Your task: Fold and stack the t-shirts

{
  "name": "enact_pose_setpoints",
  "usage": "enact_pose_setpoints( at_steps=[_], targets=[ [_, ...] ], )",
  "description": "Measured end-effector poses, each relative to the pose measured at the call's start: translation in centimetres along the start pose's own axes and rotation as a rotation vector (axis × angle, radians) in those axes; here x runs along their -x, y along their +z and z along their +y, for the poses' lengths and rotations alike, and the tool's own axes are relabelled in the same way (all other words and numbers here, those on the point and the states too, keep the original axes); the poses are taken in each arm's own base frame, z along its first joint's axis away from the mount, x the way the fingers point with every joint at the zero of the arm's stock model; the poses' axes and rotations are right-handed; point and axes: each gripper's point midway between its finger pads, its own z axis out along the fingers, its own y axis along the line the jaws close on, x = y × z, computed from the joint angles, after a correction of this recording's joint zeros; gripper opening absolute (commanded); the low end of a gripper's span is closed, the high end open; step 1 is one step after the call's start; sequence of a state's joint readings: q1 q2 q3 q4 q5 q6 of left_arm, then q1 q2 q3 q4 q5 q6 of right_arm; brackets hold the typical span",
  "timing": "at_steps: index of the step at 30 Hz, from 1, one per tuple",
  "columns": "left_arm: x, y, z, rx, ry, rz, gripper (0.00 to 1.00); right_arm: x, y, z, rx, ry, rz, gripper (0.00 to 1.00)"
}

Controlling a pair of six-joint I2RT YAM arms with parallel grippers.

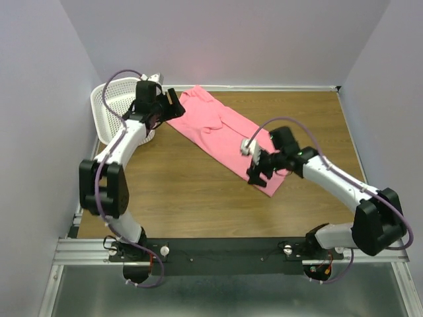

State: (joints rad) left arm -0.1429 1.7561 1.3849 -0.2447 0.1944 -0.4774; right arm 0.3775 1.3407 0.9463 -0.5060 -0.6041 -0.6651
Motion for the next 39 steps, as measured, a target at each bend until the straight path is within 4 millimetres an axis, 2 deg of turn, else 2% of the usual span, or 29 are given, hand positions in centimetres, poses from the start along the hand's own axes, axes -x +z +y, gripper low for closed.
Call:
enact_pose_setpoints(
  at_steps=[2, 4, 6, 7, 9, 11, 13, 14, 17, 18, 21, 22, 25, 29, 31, 32, 33, 34, 36, 39],
  targets=[
    [2.3, -4.2, -2.6, -0.073, 0.061, -0.106, 0.78, -1.5, 2.4, 3.8, 0.058, -0.071, 0.091, 0.81],
    [4.7, -9.0, -4.6, -0.126, 0.129, -0.244, 0.91, -2.7, 3.6, 5.0, 0.031, -0.119, 0.168, 0.78],
    [6.4, -14.4, -5.6, -0.141, 0.196, -0.402, 0.98, -3.5, 4.7, 4.9, -0.030, -0.162, 0.233, 0.76],
    [6.8, -16.7, -5.6, -0.137, 0.225, -0.476, 0.98, -3.9, 5.1, 4.5, -0.071, -0.175, 0.260, 0.75],
    [6.3, -20.7, -5.4, -0.132, 0.264, -0.580, 0.98, -4.9, 5.8, 3.7, -0.134, -0.189, 0.312, 0.72],
    [5.2, -23.1, -4.9, -0.129, 0.288, -0.636, 0.98, -5.9, 6.1, 3.1, -0.181, -0.195, 0.354, 0.70],
    [4.0, -24.3, -4.5, -0.133, 0.302, -0.662, 0.98, -7.0, 6.2, 2.4, -0.234, -0.201, 0.404, 0.64],
    [3.2, -24.3, -4.1, -0.132, 0.305, -0.658, 0.98, -7.4, 6.2, 2.2, -0.252, -0.202, 0.421, 0.62],
    [1.0, -24.1, -3.3, -0.132, 0.303, -0.627, 0.98, -8.0, 6.3, 1.5, -0.296, -0.199, 0.448, 0.47],
    [0.3, -24.0, -3.1, -0.133, 0.301, -0.613, 0.98, -8.1, 6.2, 1.3, -0.311, -0.198, 0.453, 0.33],
    [-0.7, -24.6, -3.1, -0.151, 0.298, -0.602, 0.98, -8.5, 6.3, 1.0, -0.329, -0.197, 0.468, 0.17],
    [-0.8, -25.0, -3.3, -0.160, 0.299, -0.608, 0.98, -8.6, 6.4, 1.1, -0.326, -0.195, 0.471, 0.05],
    [-1.0, -26.5, -4.2, -0.206, 0.310, -0.632, 0.98, -8.8, 6.6, 1.8, -0.297, -0.197, 0.474, 0.00],
    [-1.5, -27.7, -5.7, -0.286, 0.349, -0.640, 0.98, -7.8, 7.8, 5.1, -0.187, -0.247, 0.440, 0.01],
    [-1.9, -27.7, -6.4, -0.328, 0.379, -0.627, 0.98, -6.6, 9.1, 8.9, -0.080, -0.323, 0.409, 0.04],
    [-2.1, -27.7, -6.7, -0.345, 0.396, -0.617, 0.98, -5.9, 9.8, 10.9, -0.019, -0.354, 0.392, 0.14],
    [-2.2, -27.6, -7.0, -0.359, 0.408, -0.609, 0.98, -5.2, 10.6, 13.3, 0.059, -0.382, 0.370, 0.44],
    [-2.1, -27.6, -7.3, -0.372, 0.427, -0.601, 0.98, -4.7, 11.0, 14.6, 0.104, -0.397, 0.359, 0.58],
    [-1.9, -27.8, -7.9, -0.396, 0.461, -0.600, 0.98, -3.4, 12.1, 17.4, 0.215, -0.402, 0.333, 0.77],
    [-2.0, -28.0, -8.5, -0.429, 0.495, -0.601, 0.98, -2.5, 12.5, 18.6, 0.291, -0.377, 0.330, 0.93]
  ],
)
